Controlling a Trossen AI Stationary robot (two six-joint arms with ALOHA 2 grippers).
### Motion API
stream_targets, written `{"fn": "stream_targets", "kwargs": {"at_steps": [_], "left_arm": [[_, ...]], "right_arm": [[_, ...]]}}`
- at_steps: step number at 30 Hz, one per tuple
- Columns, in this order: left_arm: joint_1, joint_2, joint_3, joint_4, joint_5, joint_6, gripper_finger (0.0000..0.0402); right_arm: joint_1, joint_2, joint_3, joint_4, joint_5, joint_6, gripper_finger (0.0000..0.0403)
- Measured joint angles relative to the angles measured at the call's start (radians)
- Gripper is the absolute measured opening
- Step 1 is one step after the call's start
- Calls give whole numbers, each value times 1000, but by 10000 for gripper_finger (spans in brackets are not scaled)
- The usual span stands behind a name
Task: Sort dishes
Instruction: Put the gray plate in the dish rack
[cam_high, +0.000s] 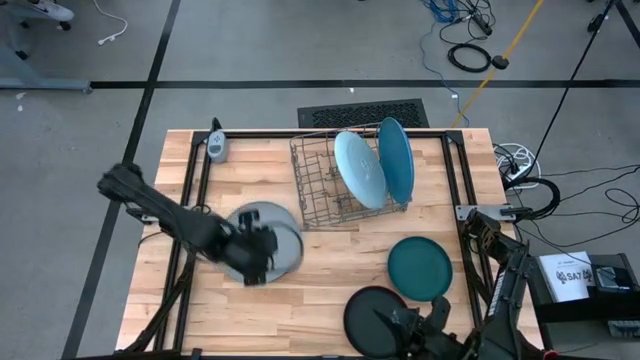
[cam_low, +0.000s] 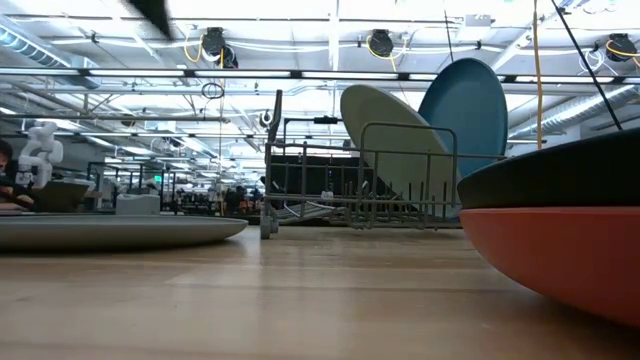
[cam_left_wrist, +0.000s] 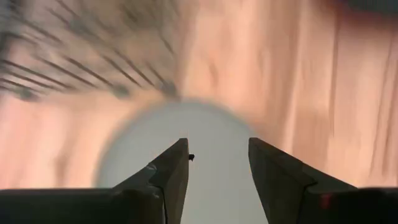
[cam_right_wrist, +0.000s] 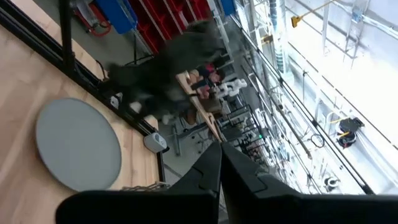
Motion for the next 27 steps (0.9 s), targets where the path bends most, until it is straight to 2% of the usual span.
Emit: {"fn": "stream_targets", "kwargs": {"at_steps": [3, 6, 11, 15, 19, 24, 27], "left_arm": [[-31, 124, -27, -2, 79, -7, 166], [-41, 232, -38, -1, 90, -24, 167], [-60, 372, -46, 45, 109, 32, 191], [-70, 437, -46, 83, 194, 29, 227], [-74, 481, -46, 96, 203, 26, 248], [-67, 527, -42, 109, 204, 28, 247], [-67, 546, -40, 109, 205, 30, 221]], "right_arm": [[-16, 0, 0, 0, -16, 1, 2], [-25, 0, 0, -1, -58, 1, 2], [-23, 0, 0, -1, -61, 1, 2], [-12, 0, 0, -3, -61, 1, 2], [-8, 0, 0, -6, -61, 1, 2], [-8, 0, 0, -8, -60, 1, 2], [-8, 0, 0, -7, -60, 1, 2]]}}
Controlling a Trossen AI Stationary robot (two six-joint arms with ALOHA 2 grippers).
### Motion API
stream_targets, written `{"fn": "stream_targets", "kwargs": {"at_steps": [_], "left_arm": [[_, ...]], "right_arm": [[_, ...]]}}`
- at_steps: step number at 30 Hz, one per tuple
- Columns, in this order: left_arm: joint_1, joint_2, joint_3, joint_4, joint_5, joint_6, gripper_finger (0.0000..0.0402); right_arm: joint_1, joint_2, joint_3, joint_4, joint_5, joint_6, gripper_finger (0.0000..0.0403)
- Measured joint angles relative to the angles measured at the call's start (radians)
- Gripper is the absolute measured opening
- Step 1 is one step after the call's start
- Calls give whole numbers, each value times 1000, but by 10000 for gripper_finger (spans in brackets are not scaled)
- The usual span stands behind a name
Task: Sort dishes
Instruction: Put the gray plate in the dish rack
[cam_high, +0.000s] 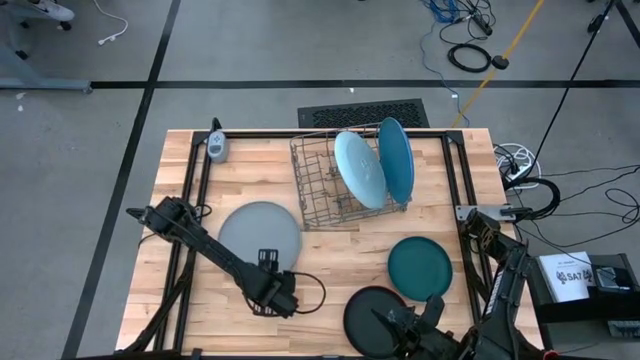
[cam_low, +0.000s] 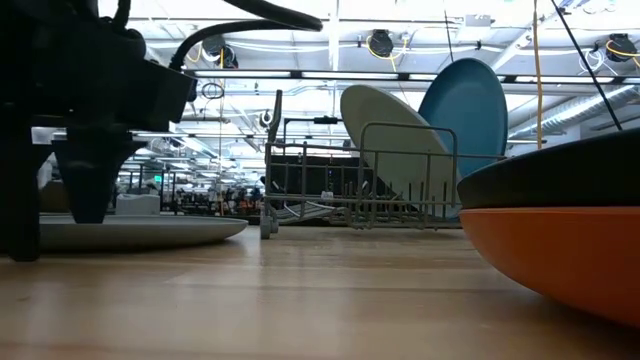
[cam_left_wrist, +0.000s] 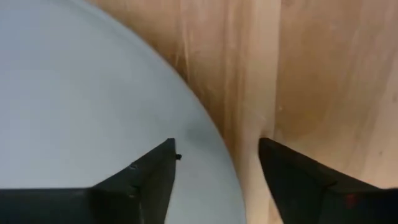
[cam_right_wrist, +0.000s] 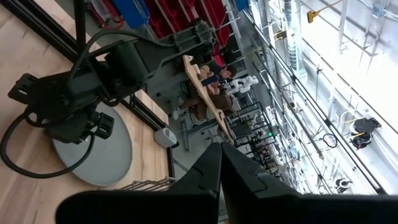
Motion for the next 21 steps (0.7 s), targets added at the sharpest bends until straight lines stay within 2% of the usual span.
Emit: {"fn": "stream_targets", "kwargs": {"at_steps": [3, 9, 14, 21], "left_arm": [[-1, 2, 0, 8, 7, 1, 164], [0, 2, -4, -11, -12, -7, 22], [2, 7, 31, -100, 23, 1, 6], [-12, -38, 179, -321, 198, 35, 2]], "right_arm": [[0, 0, 0, 0, 0, 0, 2], [0, 0, 0, 0, 0, 0, 2], [0, 0, 0, 0, 0, 0, 2], [0, 0, 0, 0, 0, 0, 2]]}}
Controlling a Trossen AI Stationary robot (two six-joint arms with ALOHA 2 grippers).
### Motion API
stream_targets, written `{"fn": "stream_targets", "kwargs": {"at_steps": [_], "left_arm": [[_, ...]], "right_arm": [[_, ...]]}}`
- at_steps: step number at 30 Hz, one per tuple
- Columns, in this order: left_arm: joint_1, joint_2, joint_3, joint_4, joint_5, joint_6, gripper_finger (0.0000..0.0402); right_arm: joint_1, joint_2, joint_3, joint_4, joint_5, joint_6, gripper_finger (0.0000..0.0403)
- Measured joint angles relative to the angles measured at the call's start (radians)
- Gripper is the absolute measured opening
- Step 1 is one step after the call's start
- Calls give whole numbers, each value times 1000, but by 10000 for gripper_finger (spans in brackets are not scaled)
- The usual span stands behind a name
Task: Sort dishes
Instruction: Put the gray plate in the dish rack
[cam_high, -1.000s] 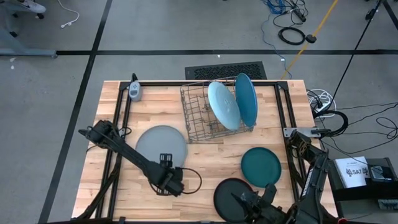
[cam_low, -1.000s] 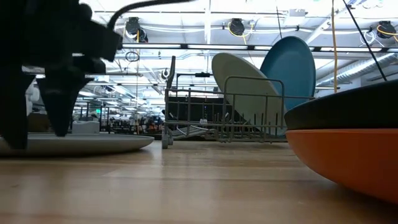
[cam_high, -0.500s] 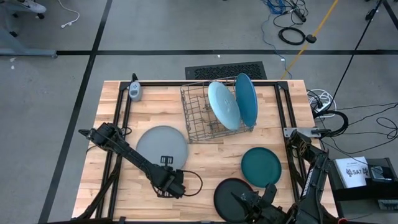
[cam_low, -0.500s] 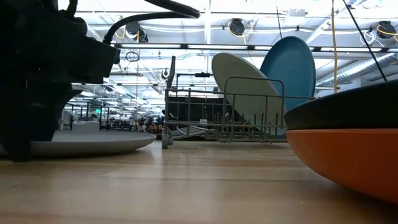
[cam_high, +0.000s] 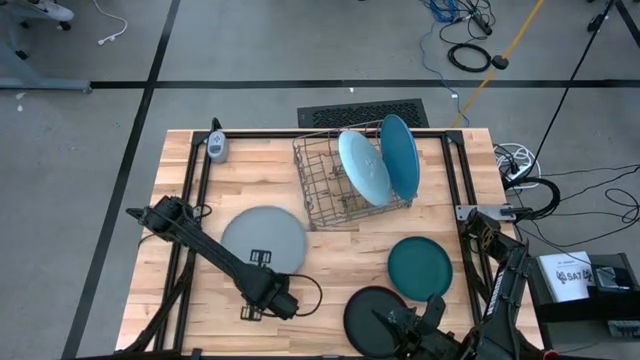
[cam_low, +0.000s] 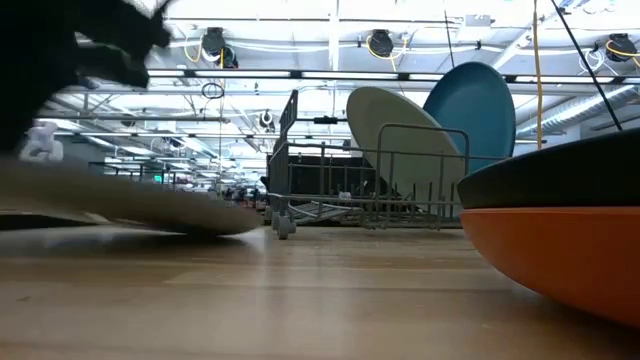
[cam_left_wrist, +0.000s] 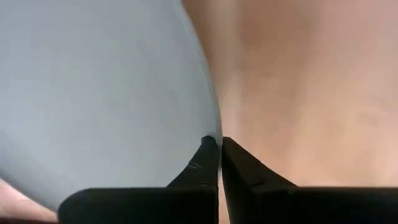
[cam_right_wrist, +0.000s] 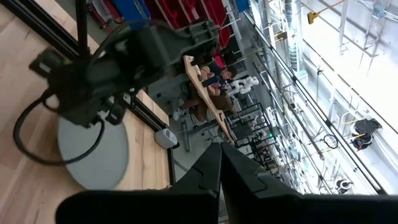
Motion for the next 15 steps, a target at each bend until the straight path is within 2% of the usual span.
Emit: {"fn": "stream_targets", "kwargs": {"at_steps": [4, 8, 11, 15], "left_arm": [[-6, -84, 67, -13, 75, 17, 1], [-12, -204, 131, 32, 70, -3, 1], [-12, -304, 169, 127, -20, -12, 1], [-6, -424, 194, 363, -179, 8, 0]], "right_arm": [[0, 0, 0, 0, 0, 3, 2], [0, 0, 0, -1, 0, 3, 2], [0, 0, 0, -1, 0, 3, 2], [0, 0, 0, -1, 0, 3, 2]]}}
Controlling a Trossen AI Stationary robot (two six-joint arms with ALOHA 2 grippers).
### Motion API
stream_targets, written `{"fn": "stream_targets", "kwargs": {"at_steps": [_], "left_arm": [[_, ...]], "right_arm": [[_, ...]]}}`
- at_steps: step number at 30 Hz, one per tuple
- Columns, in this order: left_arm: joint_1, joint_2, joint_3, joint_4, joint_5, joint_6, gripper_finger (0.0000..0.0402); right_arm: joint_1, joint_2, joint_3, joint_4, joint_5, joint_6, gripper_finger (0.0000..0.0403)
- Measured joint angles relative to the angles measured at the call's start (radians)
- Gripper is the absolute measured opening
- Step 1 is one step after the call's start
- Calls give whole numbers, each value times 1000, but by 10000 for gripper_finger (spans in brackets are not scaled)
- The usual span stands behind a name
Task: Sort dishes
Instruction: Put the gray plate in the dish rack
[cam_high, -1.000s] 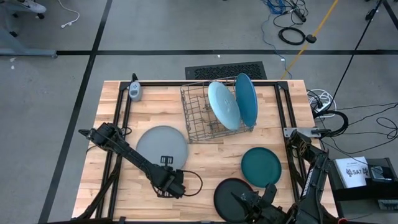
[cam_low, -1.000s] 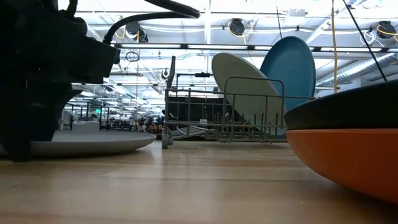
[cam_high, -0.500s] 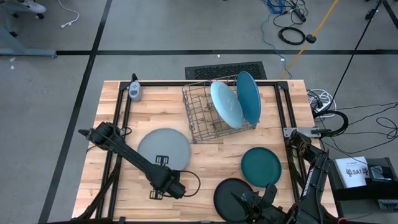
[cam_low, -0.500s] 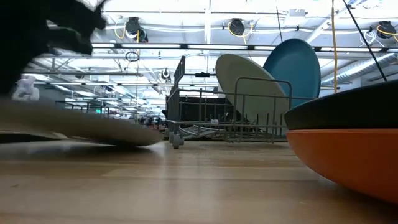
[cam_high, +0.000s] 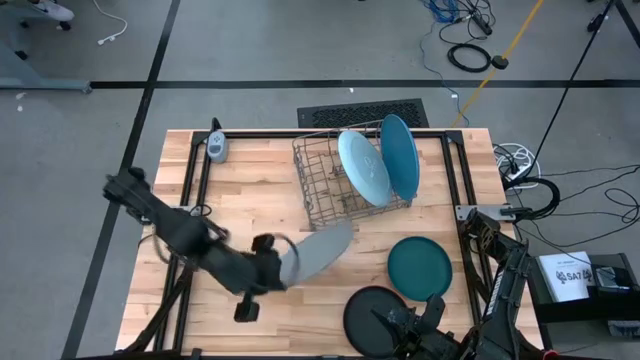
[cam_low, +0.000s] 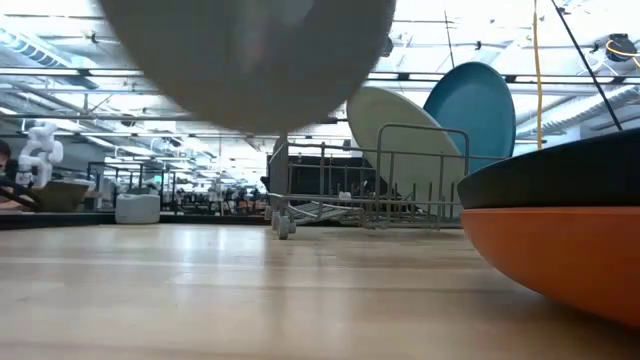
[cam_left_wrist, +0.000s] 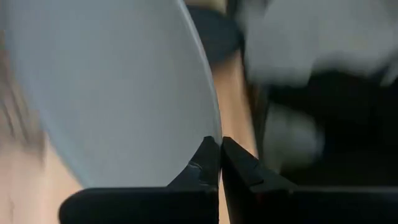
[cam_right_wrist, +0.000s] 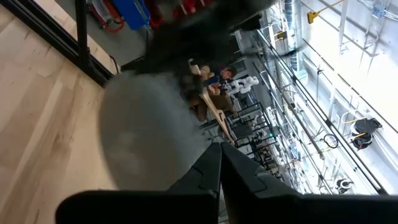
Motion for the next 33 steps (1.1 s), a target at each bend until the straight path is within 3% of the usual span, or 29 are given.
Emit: {"fn": "stream_targets", "kwargs": {"at_steps": [5, 9, 12, 16, 21, 26, 33], "left_arm": [[31, -109, 2, 276, -267, 8, 0], [86, -133, 1, 302, -418, -61, 0], [145, -133, -26, 300, -463, -152, 0], [242, -107, -65, 349, -440, -177, 0], [350, -74, -111, 552, -286, -142, 0], [429, -26, -114, 569, -240, -142, 0], [502, 51, -112, 754, -110, -112, 0]], "right_arm": [[0, 0, 0, 0, 0, -1, 2], [0, 0, 0, 0, 0, -1, 2], [0, 0, 0, 1, 0, -3, 2], [0, 0, 0, 2, 0, -7, 2], [3, 0, 0, 5, 0, -8, 2], [20, 0, 0, 16, 8, -24, 2], [41, 0, 0, 18, 23, -31, 2]]}}
